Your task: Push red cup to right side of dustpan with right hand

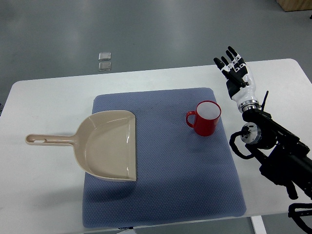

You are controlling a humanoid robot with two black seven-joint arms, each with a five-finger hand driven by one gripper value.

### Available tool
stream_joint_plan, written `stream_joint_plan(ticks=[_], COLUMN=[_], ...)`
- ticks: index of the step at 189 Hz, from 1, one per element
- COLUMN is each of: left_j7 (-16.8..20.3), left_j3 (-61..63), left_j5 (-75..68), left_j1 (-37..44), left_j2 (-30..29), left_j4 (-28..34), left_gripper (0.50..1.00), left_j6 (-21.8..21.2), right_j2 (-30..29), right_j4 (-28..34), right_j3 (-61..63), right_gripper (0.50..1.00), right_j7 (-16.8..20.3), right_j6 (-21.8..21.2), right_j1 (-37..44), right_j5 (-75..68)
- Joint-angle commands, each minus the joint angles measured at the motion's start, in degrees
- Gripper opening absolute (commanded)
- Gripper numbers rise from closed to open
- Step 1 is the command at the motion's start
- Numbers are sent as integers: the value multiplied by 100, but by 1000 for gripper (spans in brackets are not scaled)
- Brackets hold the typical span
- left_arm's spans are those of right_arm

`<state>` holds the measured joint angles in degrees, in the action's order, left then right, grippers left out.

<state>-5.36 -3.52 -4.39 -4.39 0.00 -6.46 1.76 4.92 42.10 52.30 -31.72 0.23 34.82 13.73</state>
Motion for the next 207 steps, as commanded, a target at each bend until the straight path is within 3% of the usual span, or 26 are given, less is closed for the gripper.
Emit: stream_joint_plan(ticks=[1, 106, 166, 207], left_j7=[0, 0, 0, 0], left_j3=[10, 10, 10, 1], left_j5=[-9, -9, -9, -9], left_j1=[0, 53, 62, 62], left_j2=[0, 0, 0, 0], left_j4=[-4, -48, -48, -13], left_gripper=[1000, 1000, 1000, 1000], left_j6=[-1, 70, 43, 43], right_j2=[0, 79, 641, 1090], right_j4=[0, 0, 9, 9], right_j3=[0, -70, -114, -185], right_gripper=[926, 926, 926, 926], right_j7=[-1, -27, -255, -328], right_j6=[-6, -85, -261, -788], right_j1=[-1, -54, -160, -485], right_j5=[-2, 77, 157, 482])
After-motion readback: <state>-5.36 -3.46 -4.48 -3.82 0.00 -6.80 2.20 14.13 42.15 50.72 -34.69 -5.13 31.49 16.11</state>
